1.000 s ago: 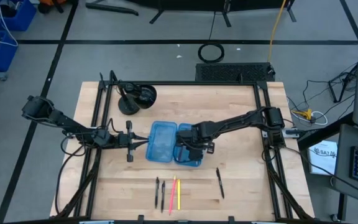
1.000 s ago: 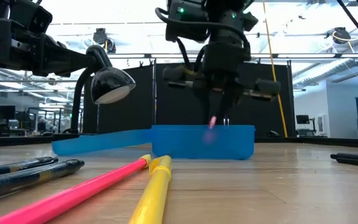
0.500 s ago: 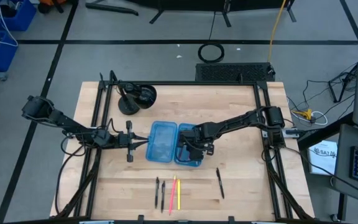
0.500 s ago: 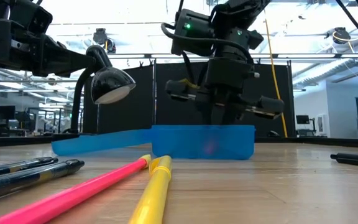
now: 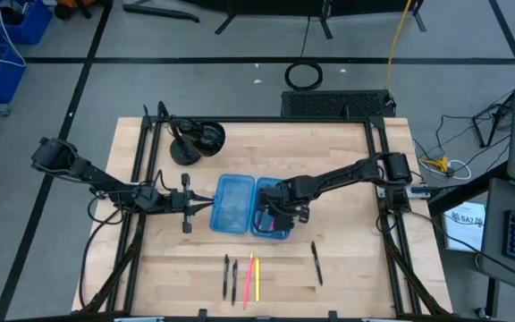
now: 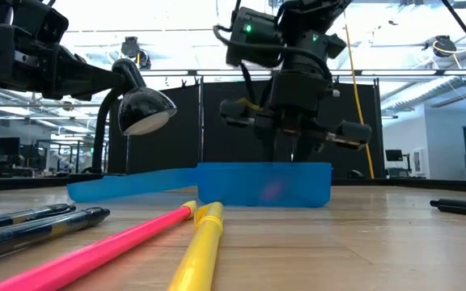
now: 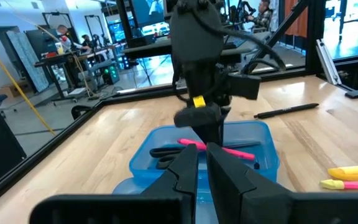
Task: Pick & place school supplies into a supply box
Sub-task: Put the pink pen into the blue box, then put the left black pen into the blue box
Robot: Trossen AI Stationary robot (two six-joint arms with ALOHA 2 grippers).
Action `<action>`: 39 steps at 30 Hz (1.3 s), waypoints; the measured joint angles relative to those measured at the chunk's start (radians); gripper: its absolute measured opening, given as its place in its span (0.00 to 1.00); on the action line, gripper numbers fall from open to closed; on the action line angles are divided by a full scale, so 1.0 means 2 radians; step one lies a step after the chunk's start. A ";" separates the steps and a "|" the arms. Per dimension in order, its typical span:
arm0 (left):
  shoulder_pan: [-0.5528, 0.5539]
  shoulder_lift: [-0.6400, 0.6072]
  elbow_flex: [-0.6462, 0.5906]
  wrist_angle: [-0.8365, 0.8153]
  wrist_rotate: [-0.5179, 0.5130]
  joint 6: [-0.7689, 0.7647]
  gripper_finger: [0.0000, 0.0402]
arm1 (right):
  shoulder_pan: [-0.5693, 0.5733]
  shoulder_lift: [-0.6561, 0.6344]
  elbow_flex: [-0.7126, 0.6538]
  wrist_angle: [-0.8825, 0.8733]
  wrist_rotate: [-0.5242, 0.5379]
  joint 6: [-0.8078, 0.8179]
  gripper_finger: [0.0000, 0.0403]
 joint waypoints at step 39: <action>-0.002 0.000 0.000 0.010 0.004 -0.165 0.10 | 0.036 -0.464 -0.645 0.862 0.105 0.669 0.00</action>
